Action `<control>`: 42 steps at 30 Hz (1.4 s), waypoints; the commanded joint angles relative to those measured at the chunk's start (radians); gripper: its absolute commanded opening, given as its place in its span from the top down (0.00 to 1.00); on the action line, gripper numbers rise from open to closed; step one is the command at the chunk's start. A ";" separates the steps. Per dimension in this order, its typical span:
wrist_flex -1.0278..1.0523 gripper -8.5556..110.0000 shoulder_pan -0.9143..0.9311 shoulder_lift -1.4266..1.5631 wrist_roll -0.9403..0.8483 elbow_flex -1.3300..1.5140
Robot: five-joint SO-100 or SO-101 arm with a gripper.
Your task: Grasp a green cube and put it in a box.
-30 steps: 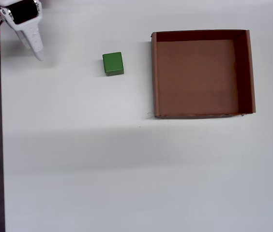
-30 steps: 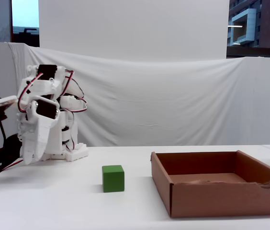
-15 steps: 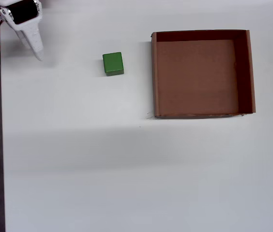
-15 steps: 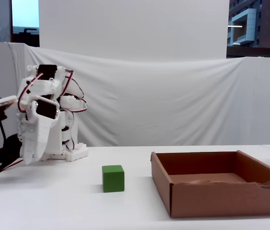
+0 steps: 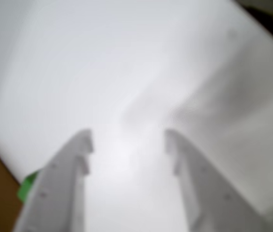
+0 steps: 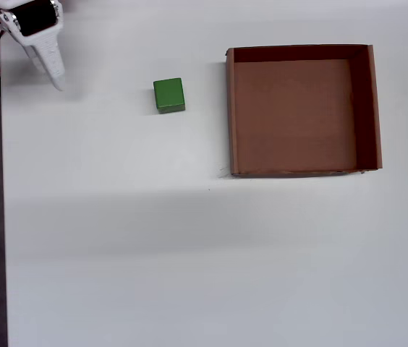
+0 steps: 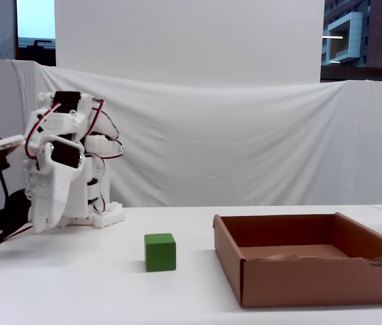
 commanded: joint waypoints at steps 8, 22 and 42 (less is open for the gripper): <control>-0.017 0.76 0.002 0.005 -0.012 -0.006; -0.060 0.75 -0.081 -0.044 -0.173 -0.083; -0.333 0.70 -0.345 -0.985 -0.383 -0.624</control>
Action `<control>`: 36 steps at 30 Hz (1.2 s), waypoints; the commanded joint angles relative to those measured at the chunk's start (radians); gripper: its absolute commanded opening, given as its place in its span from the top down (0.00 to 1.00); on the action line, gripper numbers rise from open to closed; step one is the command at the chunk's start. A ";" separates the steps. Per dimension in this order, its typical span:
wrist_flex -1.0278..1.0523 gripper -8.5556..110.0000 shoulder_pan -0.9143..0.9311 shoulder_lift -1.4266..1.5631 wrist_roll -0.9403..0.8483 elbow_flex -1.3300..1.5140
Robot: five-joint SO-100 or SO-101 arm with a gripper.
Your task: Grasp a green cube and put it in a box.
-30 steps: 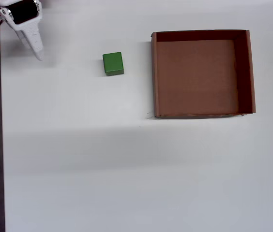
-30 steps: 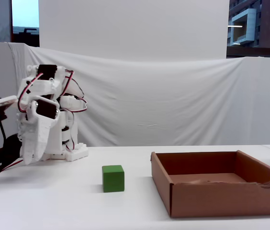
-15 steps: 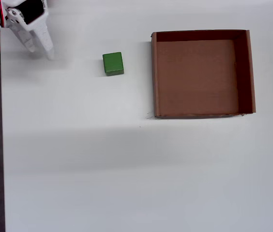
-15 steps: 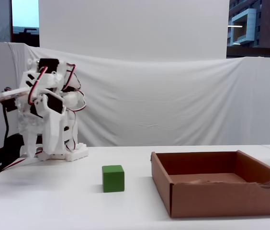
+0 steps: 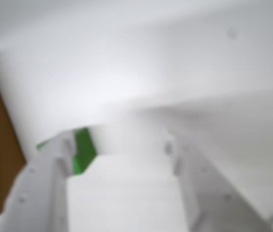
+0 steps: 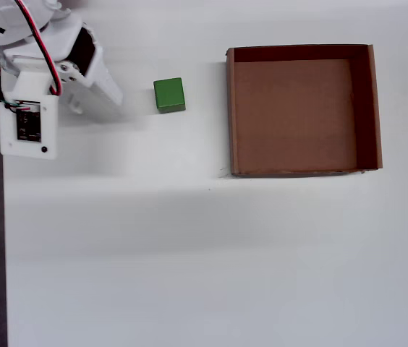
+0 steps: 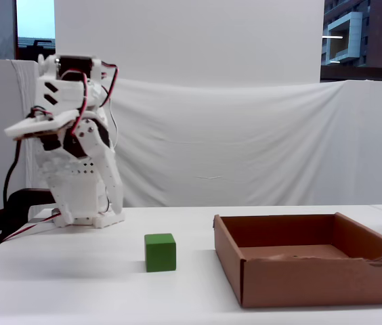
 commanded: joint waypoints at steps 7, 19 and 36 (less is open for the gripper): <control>-0.012 0.68 -0.114 -0.192 -0.005 -0.123; 0.170 0.64 -0.245 -0.268 0.049 -0.265; 0.124 0.64 -0.282 -0.433 0.074 -0.314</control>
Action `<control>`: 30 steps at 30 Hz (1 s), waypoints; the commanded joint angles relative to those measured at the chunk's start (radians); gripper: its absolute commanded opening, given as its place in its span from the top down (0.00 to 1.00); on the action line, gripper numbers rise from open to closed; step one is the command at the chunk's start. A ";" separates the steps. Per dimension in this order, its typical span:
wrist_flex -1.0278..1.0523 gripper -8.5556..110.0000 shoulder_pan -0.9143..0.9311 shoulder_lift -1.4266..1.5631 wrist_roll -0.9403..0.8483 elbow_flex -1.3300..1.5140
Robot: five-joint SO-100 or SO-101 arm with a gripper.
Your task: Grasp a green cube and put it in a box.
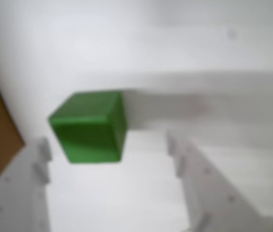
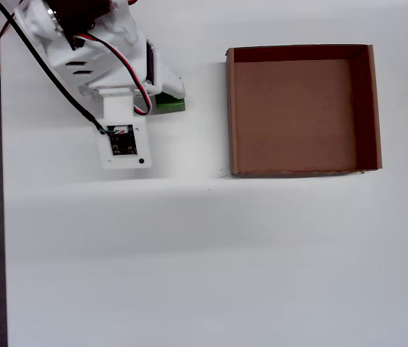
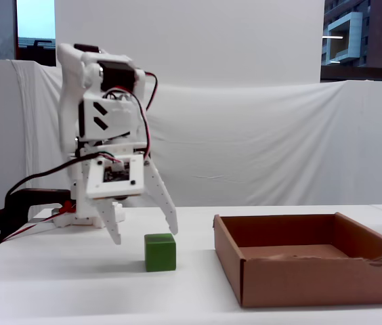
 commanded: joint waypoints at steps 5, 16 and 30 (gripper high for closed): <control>0.005 0.64 -0.038 -0.038 0.026 -0.092; 0.012 0.64 -0.077 -0.097 0.051 -0.112; -0.003 0.65 -0.103 -0.114 0.074 -0.095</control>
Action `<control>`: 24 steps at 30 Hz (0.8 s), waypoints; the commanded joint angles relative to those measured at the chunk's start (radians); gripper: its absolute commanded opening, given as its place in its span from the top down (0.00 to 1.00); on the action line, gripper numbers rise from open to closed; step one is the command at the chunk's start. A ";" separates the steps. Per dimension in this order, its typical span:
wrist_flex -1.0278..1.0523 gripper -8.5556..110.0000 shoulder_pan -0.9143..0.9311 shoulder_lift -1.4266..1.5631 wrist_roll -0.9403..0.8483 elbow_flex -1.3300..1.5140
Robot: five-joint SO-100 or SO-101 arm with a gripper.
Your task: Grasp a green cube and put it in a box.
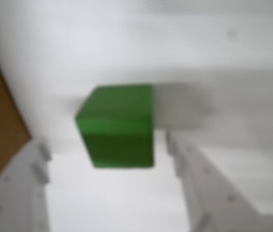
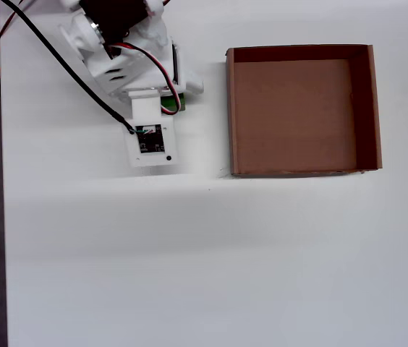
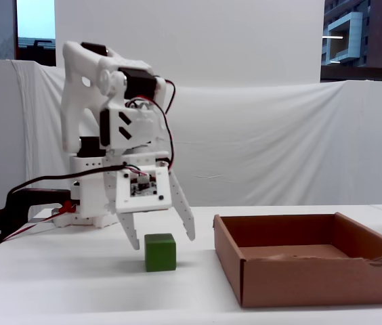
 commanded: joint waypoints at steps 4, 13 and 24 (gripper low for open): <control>-0.023 0.66 -0.014 -0.002 0.006 -0.015; -0.031 0.72 -0.021 -0.005 0.006 0.002; -0.046 0.75 -0.025 -0.003 0.008 0.018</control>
